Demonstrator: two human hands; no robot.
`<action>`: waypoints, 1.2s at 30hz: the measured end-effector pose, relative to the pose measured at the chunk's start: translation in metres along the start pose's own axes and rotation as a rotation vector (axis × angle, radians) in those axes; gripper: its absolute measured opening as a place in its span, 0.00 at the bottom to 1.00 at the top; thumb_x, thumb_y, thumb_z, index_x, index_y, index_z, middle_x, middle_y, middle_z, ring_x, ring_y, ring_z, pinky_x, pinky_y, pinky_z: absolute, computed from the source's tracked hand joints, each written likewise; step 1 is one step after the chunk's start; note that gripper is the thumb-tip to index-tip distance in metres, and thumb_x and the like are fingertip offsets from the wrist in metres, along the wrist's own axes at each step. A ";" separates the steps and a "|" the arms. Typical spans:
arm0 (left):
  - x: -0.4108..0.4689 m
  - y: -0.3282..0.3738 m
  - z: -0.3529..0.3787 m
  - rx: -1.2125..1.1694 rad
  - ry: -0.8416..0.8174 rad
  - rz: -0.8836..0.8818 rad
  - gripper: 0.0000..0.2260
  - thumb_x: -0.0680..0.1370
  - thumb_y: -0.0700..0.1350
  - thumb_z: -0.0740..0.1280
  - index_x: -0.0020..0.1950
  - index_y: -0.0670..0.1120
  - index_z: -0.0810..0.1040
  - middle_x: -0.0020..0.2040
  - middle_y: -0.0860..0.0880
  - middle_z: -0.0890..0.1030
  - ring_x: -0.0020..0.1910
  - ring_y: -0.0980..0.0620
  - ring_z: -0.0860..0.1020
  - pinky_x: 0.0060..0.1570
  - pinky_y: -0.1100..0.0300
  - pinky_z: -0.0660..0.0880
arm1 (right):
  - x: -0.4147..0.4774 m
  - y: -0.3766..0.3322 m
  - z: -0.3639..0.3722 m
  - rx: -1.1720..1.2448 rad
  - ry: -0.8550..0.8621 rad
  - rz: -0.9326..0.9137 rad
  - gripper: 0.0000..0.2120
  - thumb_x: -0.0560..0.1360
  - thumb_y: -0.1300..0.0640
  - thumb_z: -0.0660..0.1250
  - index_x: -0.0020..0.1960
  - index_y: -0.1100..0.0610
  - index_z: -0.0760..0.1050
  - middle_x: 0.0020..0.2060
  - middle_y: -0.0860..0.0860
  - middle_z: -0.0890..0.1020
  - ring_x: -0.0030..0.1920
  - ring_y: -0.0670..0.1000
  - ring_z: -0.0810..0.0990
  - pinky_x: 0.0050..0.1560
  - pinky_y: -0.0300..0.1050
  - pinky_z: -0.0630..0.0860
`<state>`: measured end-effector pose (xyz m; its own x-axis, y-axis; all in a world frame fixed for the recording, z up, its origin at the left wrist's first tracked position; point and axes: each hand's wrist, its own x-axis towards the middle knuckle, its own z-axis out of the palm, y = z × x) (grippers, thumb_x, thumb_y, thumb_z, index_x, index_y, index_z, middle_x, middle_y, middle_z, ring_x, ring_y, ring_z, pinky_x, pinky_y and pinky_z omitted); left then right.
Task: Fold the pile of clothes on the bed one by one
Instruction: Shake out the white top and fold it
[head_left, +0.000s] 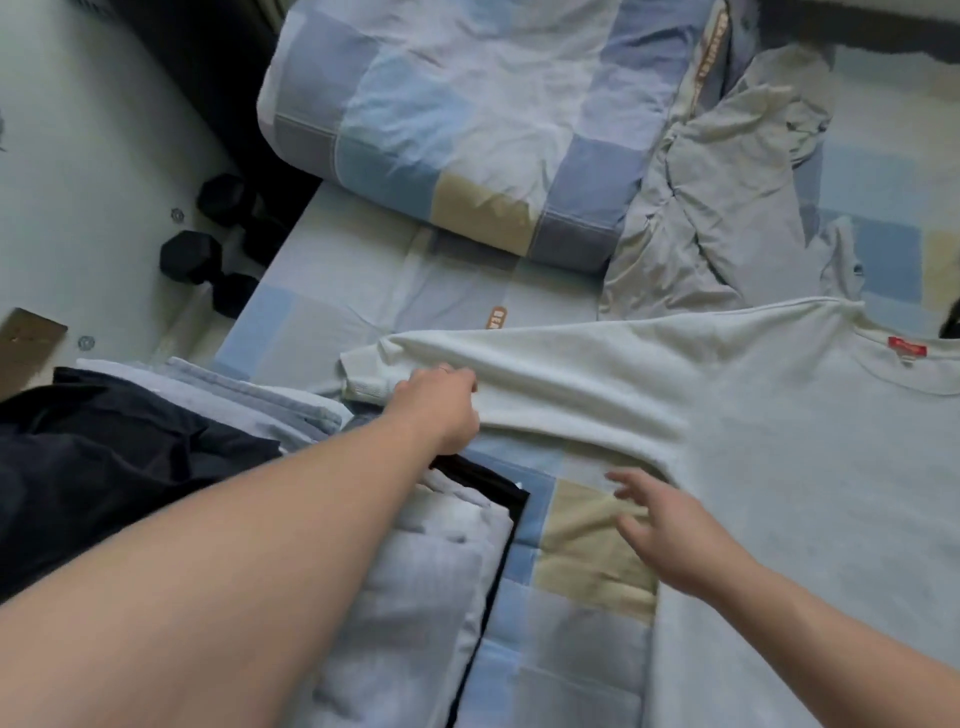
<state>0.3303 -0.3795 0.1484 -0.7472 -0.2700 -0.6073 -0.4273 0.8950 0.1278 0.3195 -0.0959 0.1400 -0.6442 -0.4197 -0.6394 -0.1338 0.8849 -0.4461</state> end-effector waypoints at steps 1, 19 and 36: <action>0.017 -0.020 -0.002 -0.002 -0.005 -0.024 0.22 0.80 0.45 0.61 0.75 0.51 0.67 0.74 0.47 0.68 0.72 0.42 0.66 0.69 0.47 0.67 | 0.022 -0.018 0.007 0.006 0.001 -0.022 0.26 0.81 0.53 0.64 0.77 0.46 0.63 0.70 0.47 0.74 0.71 0.49 0.71 0.69 0.45 0.68; 0.106 -0.149 0.034 0.066 -0.151 0.023 0.25 0.81 0.49 0.65 0.76 0.60 0.61 0.82 0.59 0.42 0.80 0.54 0.50 0.69 0.44 0.66 | 0.206 -0.145 0.072 0.161 0.272 0.295 0.32 0.78 0.55 0.59 0.80 0.56 0.54 0.80 0.61 0.50 0.79 0.60 0.51 0.78 0.53 0.54; 0.030 0.010 -0.001 0.194 -0.039 0.093 0.18 0.80 0.52 0.61 0.69 0.52 0.73 0.72 0.49 0.70 0.71 0.44 0.67 0.65 0.45 0.65 | 0.062 -0.013 -0.025 0.500 0.035 0.126 0.13 0.80 0.57 0.65 0.64 0.52 0.79 0.59 0.46 0.82 0.62 0.47 0.79 0.65 0.43 0.72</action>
<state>0.3032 -0.3793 0.1321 -0.7570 -0.1722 -0.6303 -0.2486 0.9680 0.0341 0.2630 -0.1286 0.1221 -0.6580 -0.3019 -0.6898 0.3172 0.7197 -0.6176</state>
